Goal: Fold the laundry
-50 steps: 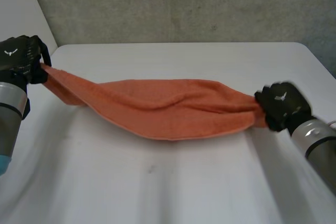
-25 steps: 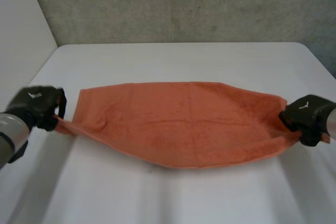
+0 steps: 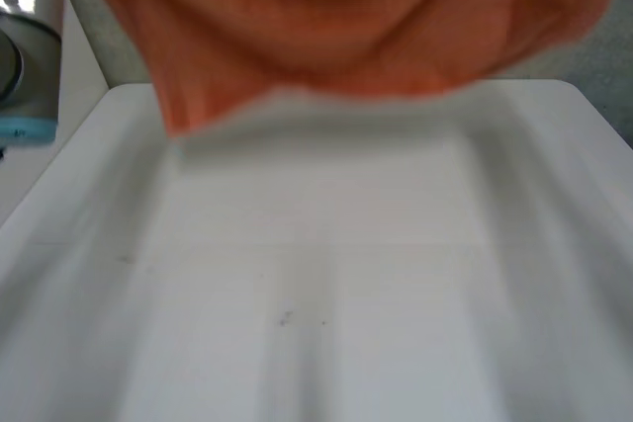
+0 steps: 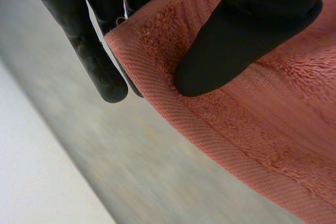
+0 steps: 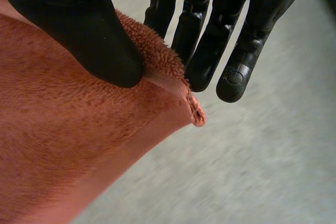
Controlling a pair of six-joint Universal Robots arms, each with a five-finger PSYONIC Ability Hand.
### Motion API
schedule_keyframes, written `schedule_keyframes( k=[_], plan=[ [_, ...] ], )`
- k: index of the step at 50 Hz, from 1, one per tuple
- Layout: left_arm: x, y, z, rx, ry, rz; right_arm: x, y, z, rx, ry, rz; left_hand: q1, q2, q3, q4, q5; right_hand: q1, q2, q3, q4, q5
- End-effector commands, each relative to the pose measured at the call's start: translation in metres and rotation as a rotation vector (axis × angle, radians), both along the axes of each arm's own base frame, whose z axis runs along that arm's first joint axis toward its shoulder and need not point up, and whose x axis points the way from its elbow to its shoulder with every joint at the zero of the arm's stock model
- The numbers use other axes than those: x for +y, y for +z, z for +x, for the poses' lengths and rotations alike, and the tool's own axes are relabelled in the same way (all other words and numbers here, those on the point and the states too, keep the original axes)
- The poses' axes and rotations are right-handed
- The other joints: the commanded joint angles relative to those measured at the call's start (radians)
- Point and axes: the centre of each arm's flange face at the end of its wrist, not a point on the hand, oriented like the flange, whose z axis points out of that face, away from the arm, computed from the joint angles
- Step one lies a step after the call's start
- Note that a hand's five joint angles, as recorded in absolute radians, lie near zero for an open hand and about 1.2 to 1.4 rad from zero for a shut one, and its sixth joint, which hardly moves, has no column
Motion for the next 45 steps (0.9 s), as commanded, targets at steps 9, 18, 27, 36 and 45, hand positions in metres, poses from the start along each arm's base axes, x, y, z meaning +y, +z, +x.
schedule_keyframes(
  k=[9, 18, 27, 36, 45],
  plan=[
    [0.017, -0.103, 0.014, 0.100, -0.034, 0.318, 0.020, -0.152, 0.008, 0.175, 0.123, 0.462, 0.220, 0.178, 0.180, 0.178, 0.194, 0.427, 0.217, 0.213, 0.206, 0.238],
    [0.037, -0.209, 0.009, 0.019, -0.075, 0.593, 0.046, -0.239, 0.006, 0.240, 0.173, 0.726, 0.220, 0.178, 0.180, 0.178, 0.194, 0.427, 0.217, 0.213, 0.206, 0.238],
    [0.054, -0.244, 0.021, 0.003, -0.046, 0.732, 0.065, -0.290, 0.000, 0.318, 0.156, 0.875, 0.220, 0.178, 0.180, 0.178, 0.194, 0.427, 0.217, 0.213, 0.206, 0.238],
    [0.082, -0.208, 0.048, 0.016, 0.020, 0.795, 0.086, -0.251, -0.012, 0.338, 0.130, 0.925, 0.220, 0.178, 0.180, 0.178, 0.194, 0.427, 0.217, 0.213, 0.206, 0.238],
    [0.116, -0.172, 0.087, -0.017, 0.154, 0.955, 0.116, -0.219, -0.051, 0.492, 0.044, 1.163, 0.220, 0.178, 0.180, 0.178, 0.194, 0.427, 0.217, 0.213, 0.206, 0.238]
  ],
)
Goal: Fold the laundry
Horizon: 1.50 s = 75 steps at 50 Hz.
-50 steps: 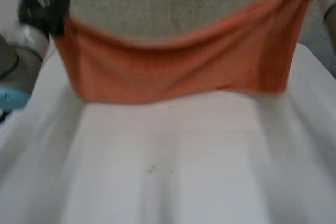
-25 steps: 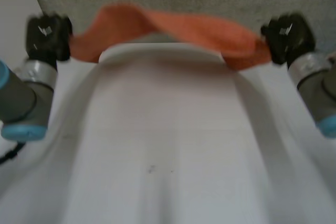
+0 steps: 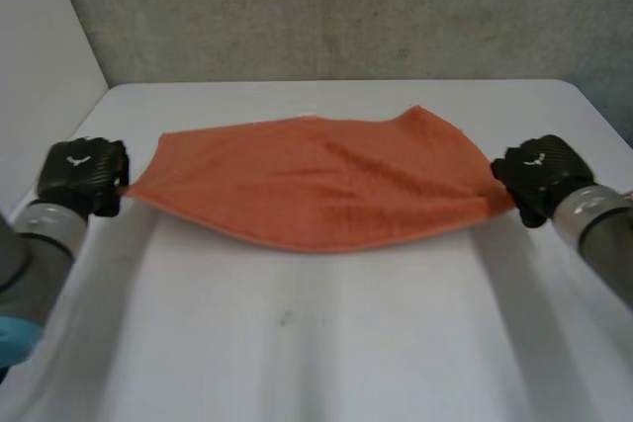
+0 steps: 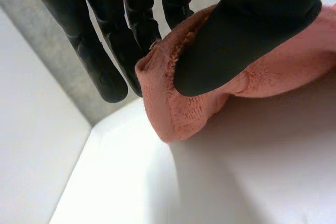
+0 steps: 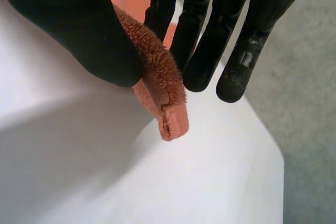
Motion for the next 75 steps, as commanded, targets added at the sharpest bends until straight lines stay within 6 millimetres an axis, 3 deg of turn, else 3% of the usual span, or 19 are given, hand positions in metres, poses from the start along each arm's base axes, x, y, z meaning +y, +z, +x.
schedule_keyframes(
  k=[1, 5, 11, 14, 16, 18, 22, 24, 43, 57, 64, 65, 66, 67, 68, 69, 70, 71, 75],
  plan=[
    [0.034, 0.036, 0.036, -0.070, 0.099, 0.141, 0.034, 0.030, -0.036, 0.196, -0.016, 0.217, 0.220, 0.178, 0.180, 0.178, 0.188, 0.427, 0.217, 0.209, 0.202, 0.230],
    [0.048, 0.053, 0.037, -0.072, 0.079, 0.128, 0.045, 0.047, -0.046, 0.259, -0.001, 0.247, 0.220, 0.178, 0.180, 0.178, 0.188, 0.427, 0.217, 0.209, 0.202, 0.230],
    [0.051, 0.048, 0.034, -0.058, 0.022, 0.144, 0.036, 0.053, -0.046, 0.254, -0.014, 0.176, 0.220, 0.178, 0.180, 0.178, 0.188, 0.427, 0.217, 0.209, 0.202, 0.230],
    [0.050, 0.042, 0.033, -0.050, 0.001, 0.166, 0.032, 0.047, -0.046, 0.252, -0.019, 0.160, 0.220, 0.178, 0.180, 0.178, 0.188, 0.427, 0.217, 0.209, 0.202, 0.230],
    [0.048, 0.035, 0.032, -0.051, -0.005, 0.187, 0.022, 0.024, -0.044, 0.251, -0.010, 0.197, 0.220, 0.178, 0.180, 0.178, 0.188, 0.427, 0.217, 0.209, 0.202, 0.230],
    [0.041, 0.016, 0.027, -0.053, -0.025, 0.237, 0.016, 0.010, -0.044, 0.245, -0.013, 0.224, 0.220, 0.178, 0.180, 0.178, 0.188, 0.427, 0.217, 0.209, 0.202, 0.230],
    [0.031, 0.000, 0.022, -0.055, -0.043, 0.261, 0.005, -0.009, -0.043, 0.229, -0.027, 0.241, 0.220, 0.178, 0.180, 0.178, 0.188, 0.427, 0.217, 0.209, 0.202, 0.230],
    [0.015, -0.009, 0.021, -0.061, -0.039, 0.252, -0.004, -0.020, -0.037, 0.212, -0.020, 0.220, 0.220, 0.178, 0.180, 0.178, 0.188, 0.427, 0.217, 0.209, 0.202, 0.230],
    [-0.069, -0.034, 0.002, -0.087, 0.031, 0.049, -0.077, -0.061, 0.006, 0.141, 0.029, -0.015, 0.220, 0.178, 0.180, 0.178, 0.188, 0.427, 0.217, 0.209, 0.202, 0.230],
    [-0.092, -0.055, -0.013, -0.102, 0.031, 0.042, -0.112, -0.080, 0.026, 0.130, 0.052, -0.122, 0.220, 0.178, 0.180, 0.178, 0.188, 0.427, 0.217, 0.209, 0.202, 0.230],
    [-0.092, -0.051, -0.022, -0.124, 0.006, 0.010, -0.129, -0.066, 0.025, 0.119, -0.004, -0.210, 0.220, 0.178, 0.180, 0.178, 0.188, 0.427, 0.217, 0.209, 0.202, 0.230],
    [-0.092, -0.049, -0.024, -0.127, 0.003, -0.006, -0.132, -0.062, 0.024, 0.118, -0.022, -0.230, 0.220, 0.178, 0.180, 0.178, 0.188, 0.198, -0.012, -0.020, -0.026, 0.001],
    [-0.092, -0.049, -0.024, -0.127, 0.003, -0.006, -0.132, -0.062, 0.024, 0.118, -0.022, -0.230, 0.220, 0.178, 0.180, 0.178, 0.188, 0.196, -0.014, -0.022, -0.029, -0.001],
    [-0.092, -0.047, -0.026, -0.131, -0.002, -0.018, -0.134, -0.060, 0.023, 0.120, -0.038, -0.242, 0.008, -0.034, -0.032, -0.033, -0.024, -0.365, -0.575, -0.583, -0.590, -0.562],
    [-0.092, -0.046, -0.029, -0.135, -0.009, -0.029, -0.134, -0.060, 0.024, 0.123, -0.047, -0.245, -0.375, -0.417, -0.415, -0.416, -0.407, -0.795, -1.005, -1.013, -1.019, -0.992],
    [-0.092, -0.046, -0.029, -0.135, -0.009, -0.029, -0.134, -0.060, 0.024, 0.123, -0.047, -0.245, -0.379, -0.420, -0.419, -0.420, -0.410, -0.795, -1.005, -1.013, -1.019, -0.992],
    [-0.090, -0.044, -0.032, -0.142, -0.013, -0.036, -0.133, -0.059, 0.025, 0.124, -0.053, -0.246, -0.908, -0.949, -0.948, -0.949, -0.939, -0.795, -1.005, -1.013, -1.019, -0.992],
    [-0.089, -0.042, -0.036, -0.148, -0.024, -0.046, -0.133, -0.056, 0.025, 0.123, -0.068, -0.254, -1.000, -1.042, -1.040, -1.042, -1.032, -0.795, -1.005, -1.013, -1.019, -0.992],
    [-0.086, -0.031, -0.041, -0.151, -0.037, -0.071, -0.133, -0.045, 0.022, 0.111, -0.106, -0.270, -0.998, -1.040, -1.038, -1.040, -1.030, -0.795, -1.005, -1.013, -1.019, -0.992]
  ],
)
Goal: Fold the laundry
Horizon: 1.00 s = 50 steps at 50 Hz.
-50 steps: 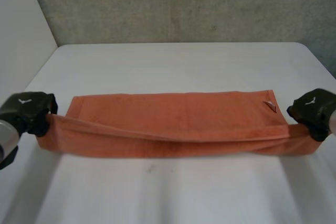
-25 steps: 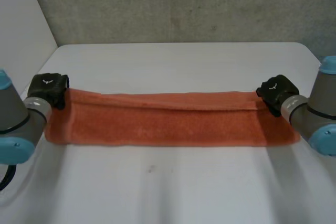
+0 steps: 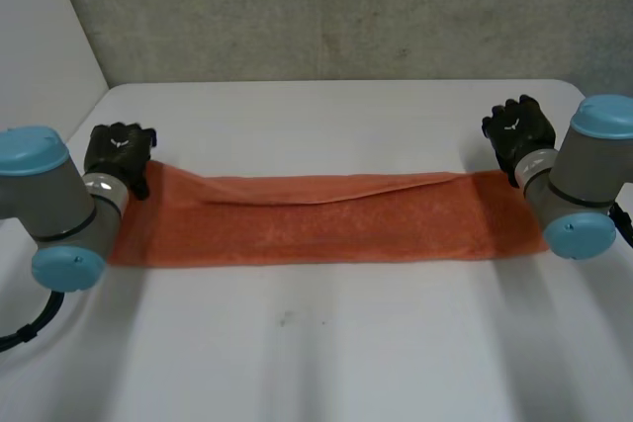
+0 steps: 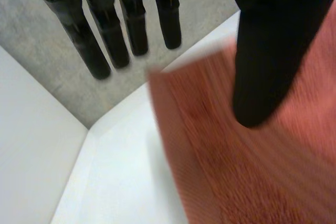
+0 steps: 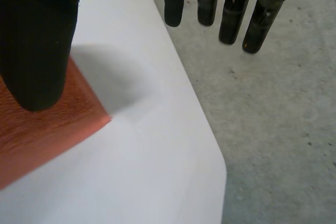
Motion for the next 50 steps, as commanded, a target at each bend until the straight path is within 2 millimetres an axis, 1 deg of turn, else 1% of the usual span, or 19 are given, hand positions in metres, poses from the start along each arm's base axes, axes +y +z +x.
schedule_keyframes(
  k=[1, 2, 3, 5, 6, 8, 9, 11, 14, 16, 17, 19, 21, 24, 29, 33, 35, 43, 50],
  plan=[
    [0.006, 0.019, -0.010, -0.008, -0.026, -0.053, 0.002, 0.025, -0.005, -0.047, -0.076, -0.040, -0.271, -0.268, -0.268, -0.274, -0.280, -0.059, -0.108, -0.122, -0.127, -0.137],
    [0.007, 0.026, -0.009, 0.001, -0.024, -0.066, 0.003, 0.038, -0.008, -0.088, -0.096, -0.057, -0.273, -0.271, -0.271, -0.277, -0.283, -0.059, -0.108, -0.122, -0.127, -0.137],
    [0.007, 0.026, -0.009, 0.001, -0.024, -0.067, 0.004, 0.038, -0.008, -0.089, -0.096, -0.057, -0.273, -0.271, -0.271, -0.277, -0.283, -0.059, -0.108, -0.122, -0.127, -0.137],
    [0.008, 0.040, -0.009, 0.010, -0.020, -0.099, 0.010, 0.064, -0.014, -0.206, -0.117, -0.075, -0.271, -0.268, -0.268, -0.274, -0.280, -0.059, -0.108, -0.122, -0.127, -0.137],
    [0.008, 0.040, -0.009, 0.010, -0.020, -0.099, 0.010, 0.065, -0.014, -0.206, -0.117, -0.075, -0.271, -0.268, -0.268, -0.274, -0.280, -0.059, -0.108, -0.122, -0.127, -0.137],
    [0.014, 0.055, -0.007, 0.018, -0.011, -0.124, 0.025, 0.090, -0.016, -0.321, -0.105, -0.082, -0.271, -0.268, -0.268, -0.274, -0.280, -0.059, -0.108, -0.122, -0.127, -0.137],
    [0.014, 0.055, -0.007, 0.019, -0.011, -0.124, 0.025, 0.090, -0.016, -0.321, -0.105, -0.082, -0.271, -0.268, -0.268, -0.274, -0.280, -0.059, -0.108, -0.122, -0.127, -0.137],
    [0.019, 0.060, -0.006, 0.024, -0.011, -0.129, 0.042, 0.103, -0.016, -0.377, -0.070, -0.066, -0.271, -0.268, -0.268, -0.274, -0.280, -0.059, -0.108, -0.122, -0.127, -0.137],
    [0.031, 0.071, -0.005, 0.030, -0.010, -0.141, 0.051, 0.101, -0.016, -0.381, -0.050, -0.042, -0.271, -0.268, -0.268, -0.274, -0.280, -0.059, -0.108, -0.122, -0.127, -0.137],
    [0.045, 0.072, -0.003, 0.035, -0.014, -0.126, 0.066, 0.091, -0.023, -0.372, -0.026, 0.025, -0.271, -0.268, -0.268, -0.274, -0.280, -0.059, -0.108, -0.122, -0.127, -0.137],
    [0.045, 0.072, -0.003, 0.035, -0.015, -0.126, 0.066, 0.090, -0.024, -0.372, -0.026, 0.025, -0.271, -0.268, -0.268, -0.274, -0.280, -0.059, -0.108, -0.122, -0.127, -0.137],
    [0.052, 0.070, -0.003, 0.048, -0.018, -0.112, 0.081, 0.085, -0.034, -0.365, -0.025, 0.090, -0.271, -0.268, -0.268, -0.274, -0.280, -0.059, -0.108, -0.122, -0.127, -0.137],
    [0.068, 0.067, -0.007, 0.103, -0.035, -0.079, 0.089, 0.080, -0.040, -0.360, -0.028, 0.135, -0.273, -0.271, -0.271, -0.277, -0.283, -0.059, -0.108, -0.122, -0.127, -0.137],
    [0.081, 0.065, -0.008, 0.175, -0.041, -0.047, 0.099, 0.066, -0.050, -0.360, -0.041, 0.224, -0.273, -0.271, -0.271, -0.277, -0.283, -0.018, -0.066, -0.081, -0.085, -0.095],
    [0.090, 0.058, -0.008, 0.257, -0.036, 0.000, 0.107, 0.045, -0.060, -0.361, -0.044, 0.305, -0.273, -0.271, -0.271, -0.277, -0.283, 0.083, 0.034, 0.020, 0.015, 0.006],
    [0.092, 0.057, -0.010, 0.270, -0.040, 0.008, 0.110, 0.035, -0.061, -0.345, -0.032, 0.336, -0.273, -0.271, -0.271, -0.277, -0.283, 0.124, 0.075, 0.061, 0.056, 0.047],
    [0.092, 0.055, -0.011, 0.270, -0.043, 0.008, 0.107, 0.018, -0.061, -0.305, -0.021, 0.353, -0.273, -0.271, -0.271, -0.277, -0.283, 0.224, 0.175, 0.160, 0.156, 0.146],
    [0.094, 0.049, -0.010, 0.271, -0.041, 0.012, 0.101, -0.008, -0.068, -0.232, -0.026, 0.385, -0.273, -0.271, -0.271, -0.277, -0.283, 0.376, 0.327, 0.313, 0.308, 0.299],
    [0.092, 0.048, -0.007, 0.272, -0.034, 0.000, 0.091, -0.014, -0.075, -0.227, -0.040, 0.359, -0.271, -0.268, -0.268, -0.274, -0.280, 0.541, 0.492, 0.478, 0.473, 0.464]
  ],
)
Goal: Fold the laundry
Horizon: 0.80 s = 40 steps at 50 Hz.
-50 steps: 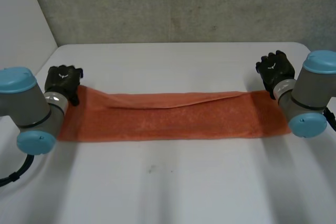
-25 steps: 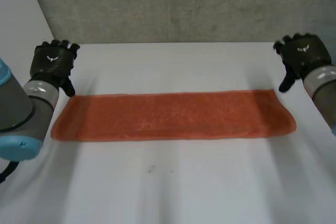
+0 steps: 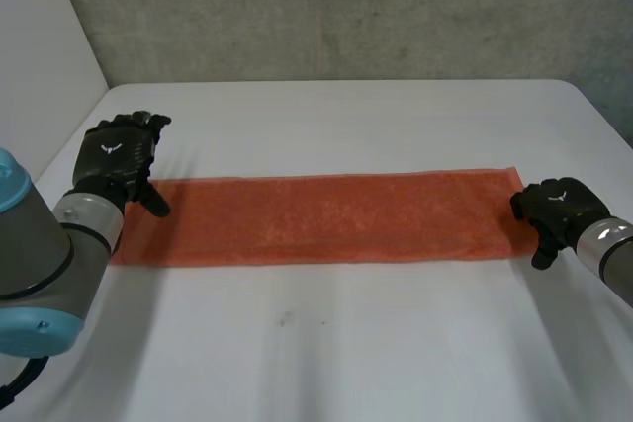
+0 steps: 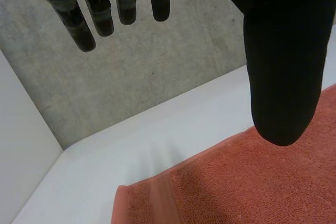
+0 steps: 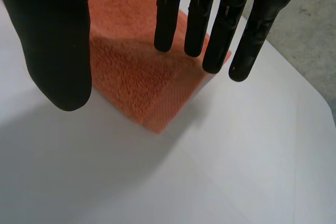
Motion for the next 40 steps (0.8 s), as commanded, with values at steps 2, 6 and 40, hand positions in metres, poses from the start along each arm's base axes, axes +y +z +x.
schedule_keyframes(
  k=[2, 6, 40],
  plan=[
    [-0.002, -0.001, 0.003, 0.000, 0.009, -0.011, -0.012, -0.008, -0.009, 0.013, -0.023, -0.027, -0.005, 0.009, 0.006, 0.006, -0.026, 0.383, 0.301, 0.302, 0.300, 0.322],
    [-0.002, -0.001, 0.003, 0.000, 0.011, -0.010, -0.020, -0.011, -0.014, 0.018, -0.037, -0.061, -0.005, 0.009, 0.006, 0.006, -0.026, 0.921, 0.839, 0.840, 0.838, 0.861],
    [0.003, -0.002, 0.001, 0.003, 0.005, -0.006, -0.003, 0.098, 0.096, -0.128, 0.207, -0.441, -0.005, 0.009, 0.006, 0.006, -0.026, 0.922, 0.840, 0.841, 0.839, 0.862]
  ],
)
